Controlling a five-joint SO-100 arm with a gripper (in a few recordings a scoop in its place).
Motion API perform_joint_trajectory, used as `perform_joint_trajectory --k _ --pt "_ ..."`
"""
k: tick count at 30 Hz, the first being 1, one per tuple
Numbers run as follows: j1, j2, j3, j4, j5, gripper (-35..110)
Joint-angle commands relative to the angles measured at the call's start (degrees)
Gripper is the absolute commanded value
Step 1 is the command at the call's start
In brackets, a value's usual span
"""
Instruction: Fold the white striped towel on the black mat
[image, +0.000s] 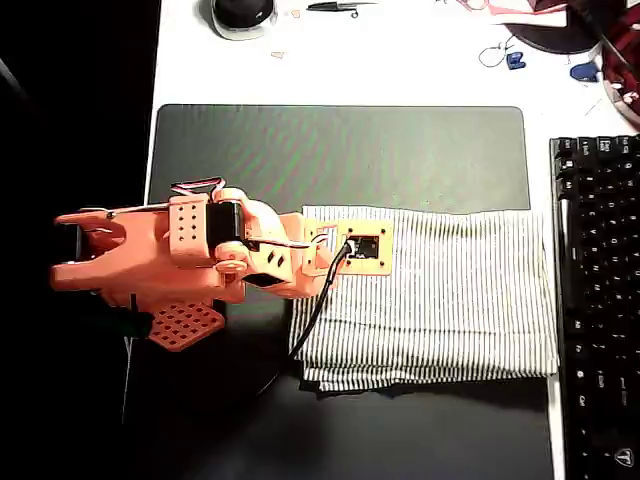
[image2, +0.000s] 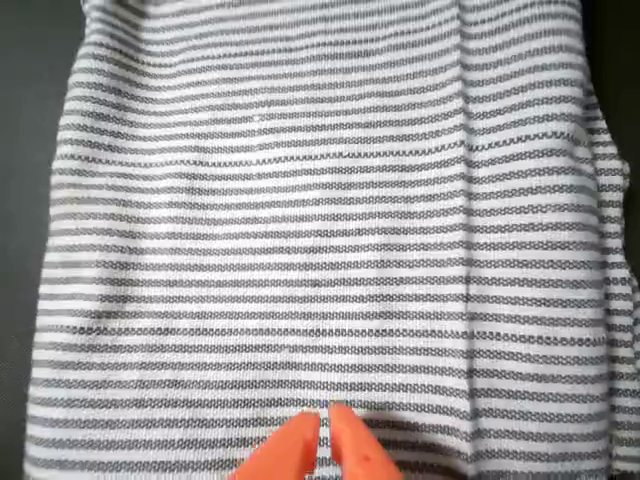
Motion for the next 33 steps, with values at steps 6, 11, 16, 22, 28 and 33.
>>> perform_joint_trajectory --k 6,11,16,22,28,33 --pt "0.70 6.06 3.43 2.72 -0.18 0" --pt "0.97 9.32 5.45 5.45 -1.41 0" --pt "0.88 10.99 6.86 8.35 -3.34 0" --pt "1.05 13.27 8.09 13.01 -6.50 0" --pt "1.67 14.94 10.02 13.18 -7.65 0" --pt "1.76 14.94 10.11 13.01 -6.68 0"
